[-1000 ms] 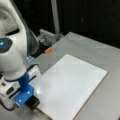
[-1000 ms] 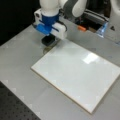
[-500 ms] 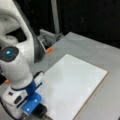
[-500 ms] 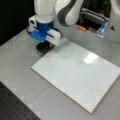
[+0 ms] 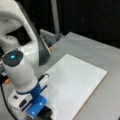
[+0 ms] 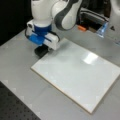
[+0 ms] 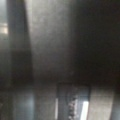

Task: Erasing curve lines

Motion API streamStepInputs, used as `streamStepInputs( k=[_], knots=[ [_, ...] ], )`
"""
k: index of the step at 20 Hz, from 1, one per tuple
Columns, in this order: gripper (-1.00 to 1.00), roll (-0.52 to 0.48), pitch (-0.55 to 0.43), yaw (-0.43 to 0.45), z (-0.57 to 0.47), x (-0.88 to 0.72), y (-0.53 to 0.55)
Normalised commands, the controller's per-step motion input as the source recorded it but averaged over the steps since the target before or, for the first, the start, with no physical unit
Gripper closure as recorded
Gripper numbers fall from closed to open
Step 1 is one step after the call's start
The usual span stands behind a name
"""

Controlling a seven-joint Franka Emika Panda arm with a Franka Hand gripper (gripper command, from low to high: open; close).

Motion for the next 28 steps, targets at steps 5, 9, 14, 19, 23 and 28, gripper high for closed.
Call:
streamStepInputs(
  k=[5, 9, 14, 19, 23, 28],
  knots=[
    [1.00, 0.198, 0.086, 0.020, 0.03, 0.16, -0.24],
    [-1.00, 0.169, 0.076, 0.001, 0.05, 0.14, -0.22],
    [-1.00, 0.150, 0.058, -0.001, 0.04, 0.15, -0.19],
    [-1.00, 0.144, 0.057, -0.014, 0.06, 0.15, -0.16],
    [-1.00, 0.125, 0.091, -0.026, 0.16, 0.12, -0.15],
    [-1.00, 0.078, 0.189, -0.051, 0.37, 0.02, -0.10]
  ],
)
